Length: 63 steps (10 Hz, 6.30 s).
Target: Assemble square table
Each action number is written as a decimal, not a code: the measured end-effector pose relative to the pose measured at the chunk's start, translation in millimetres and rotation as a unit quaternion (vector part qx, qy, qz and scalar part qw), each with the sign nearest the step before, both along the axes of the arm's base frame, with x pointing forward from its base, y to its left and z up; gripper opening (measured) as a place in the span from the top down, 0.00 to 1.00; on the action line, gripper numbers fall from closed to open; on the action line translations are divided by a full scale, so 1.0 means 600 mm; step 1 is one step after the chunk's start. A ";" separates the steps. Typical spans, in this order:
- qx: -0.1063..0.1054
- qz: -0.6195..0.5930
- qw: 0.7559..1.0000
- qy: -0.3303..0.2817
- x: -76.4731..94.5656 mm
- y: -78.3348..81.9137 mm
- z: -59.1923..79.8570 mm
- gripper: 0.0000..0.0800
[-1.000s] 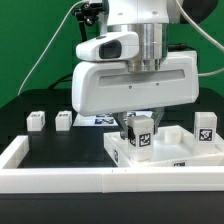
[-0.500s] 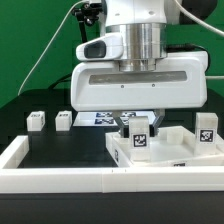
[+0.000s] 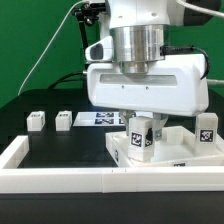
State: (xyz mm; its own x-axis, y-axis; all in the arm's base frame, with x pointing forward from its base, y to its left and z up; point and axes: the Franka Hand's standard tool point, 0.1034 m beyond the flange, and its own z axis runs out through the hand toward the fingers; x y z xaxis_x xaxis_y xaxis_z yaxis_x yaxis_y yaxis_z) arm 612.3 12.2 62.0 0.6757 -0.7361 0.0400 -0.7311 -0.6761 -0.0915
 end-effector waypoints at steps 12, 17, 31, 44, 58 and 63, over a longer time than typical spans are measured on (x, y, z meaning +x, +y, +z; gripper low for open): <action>-0.012 0.227 0.974 -0.001 -0.002 -0.007 -0.001 0.19; -0.027 0.437 0.899 0.024 -0.002 -0.007 0.002 0.19; 0.001 0.084 0.996 0.021 0.000 -0.003 -0.001 0.64; -0.003 0.164 0.986 0.017 0.003 -0.004 -0.001 0.19; -0.042 0.511 0.858 0.021 -0.001 -0.009 -0.001 0.64; -0.026 0.309 0.951 0.009 0.002 -0.009 -0.002 0.64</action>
Offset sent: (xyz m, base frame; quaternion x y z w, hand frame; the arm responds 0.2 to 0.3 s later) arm 0.0000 0.0000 0.0000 0.0000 0.0000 0.1938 0.9810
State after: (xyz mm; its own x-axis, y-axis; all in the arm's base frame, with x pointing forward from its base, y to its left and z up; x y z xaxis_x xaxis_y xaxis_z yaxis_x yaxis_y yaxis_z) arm 613.7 6.9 60.8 0.9796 -0.1947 0.0495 -0.1930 -0.9805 -0.0369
